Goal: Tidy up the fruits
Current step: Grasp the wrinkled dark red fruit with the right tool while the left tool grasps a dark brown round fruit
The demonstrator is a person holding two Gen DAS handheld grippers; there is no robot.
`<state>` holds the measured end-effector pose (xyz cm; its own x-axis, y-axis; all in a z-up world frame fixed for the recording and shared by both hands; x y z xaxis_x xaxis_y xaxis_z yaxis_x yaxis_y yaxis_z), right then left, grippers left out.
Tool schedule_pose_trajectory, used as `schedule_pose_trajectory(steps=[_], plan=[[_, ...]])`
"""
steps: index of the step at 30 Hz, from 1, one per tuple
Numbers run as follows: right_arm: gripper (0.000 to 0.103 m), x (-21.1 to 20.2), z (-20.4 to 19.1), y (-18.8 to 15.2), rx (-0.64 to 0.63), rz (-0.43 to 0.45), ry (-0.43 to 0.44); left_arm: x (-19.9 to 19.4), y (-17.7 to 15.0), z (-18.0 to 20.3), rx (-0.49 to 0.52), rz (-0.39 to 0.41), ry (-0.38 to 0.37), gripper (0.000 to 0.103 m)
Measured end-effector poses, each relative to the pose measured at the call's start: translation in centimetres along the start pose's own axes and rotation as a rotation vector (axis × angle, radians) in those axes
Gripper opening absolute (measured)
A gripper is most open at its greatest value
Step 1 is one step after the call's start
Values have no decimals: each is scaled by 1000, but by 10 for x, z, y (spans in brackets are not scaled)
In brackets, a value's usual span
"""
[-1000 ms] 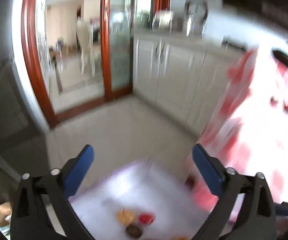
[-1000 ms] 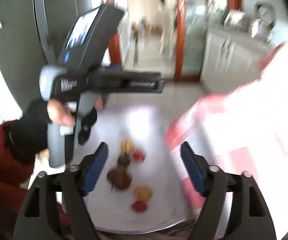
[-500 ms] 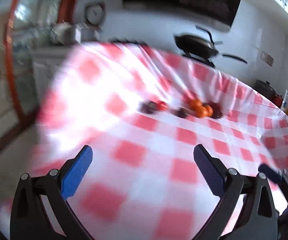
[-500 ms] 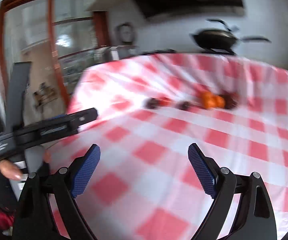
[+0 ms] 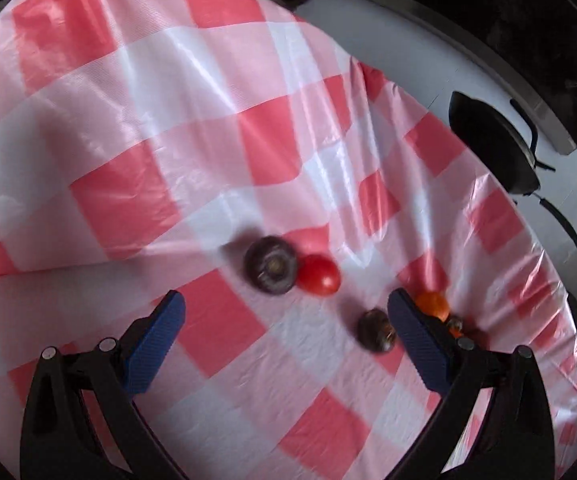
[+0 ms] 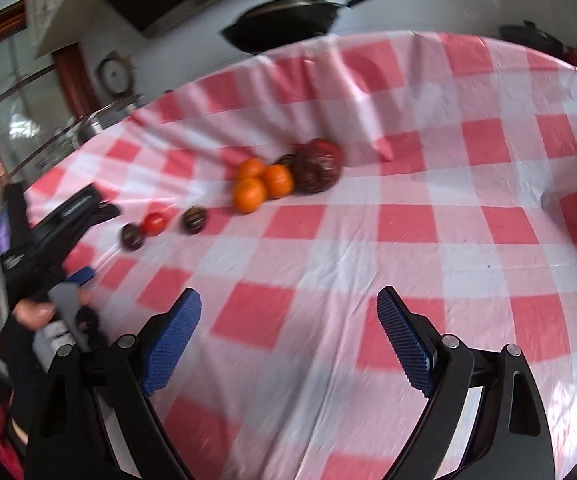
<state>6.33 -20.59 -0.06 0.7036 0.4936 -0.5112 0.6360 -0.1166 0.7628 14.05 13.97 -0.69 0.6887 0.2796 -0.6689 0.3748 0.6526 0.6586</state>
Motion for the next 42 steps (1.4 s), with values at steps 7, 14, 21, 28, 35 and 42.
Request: schedule_pose_trajectory(steps=[7,14,21,28,35,42], plan=[[87,44,44,49,122,50,-63,-9,-2,14,88,27,-111,101],[87,105,62,94,236,28,-47,-8,-5,17,117,22,-112,101],[83,151,68,119,259,-33,-54,-6,-8,17,124,13,-104,101],[54,168,71,121,209,-105,-43,-3,-10,18,133,-2,-105,101],[55,127,76,101,235,-87,-87,-2,-10,17,135,-9,-95,101],[59,144,74,101,148,-121,-164,-2,-13,24,181,-4,-95,101]])
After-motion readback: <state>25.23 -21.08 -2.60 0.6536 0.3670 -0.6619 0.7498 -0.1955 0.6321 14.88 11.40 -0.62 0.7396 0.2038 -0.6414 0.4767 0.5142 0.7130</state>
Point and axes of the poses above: each gripper's, at about its wrist camera, not at the fingertips, and x roughly the way its jaws point, z to its right, y to its top, the point moved 5 cm from there along x, roughly the way its jaws point, and after that the axes turned 12 degrees about y, right-handed, at the moved point
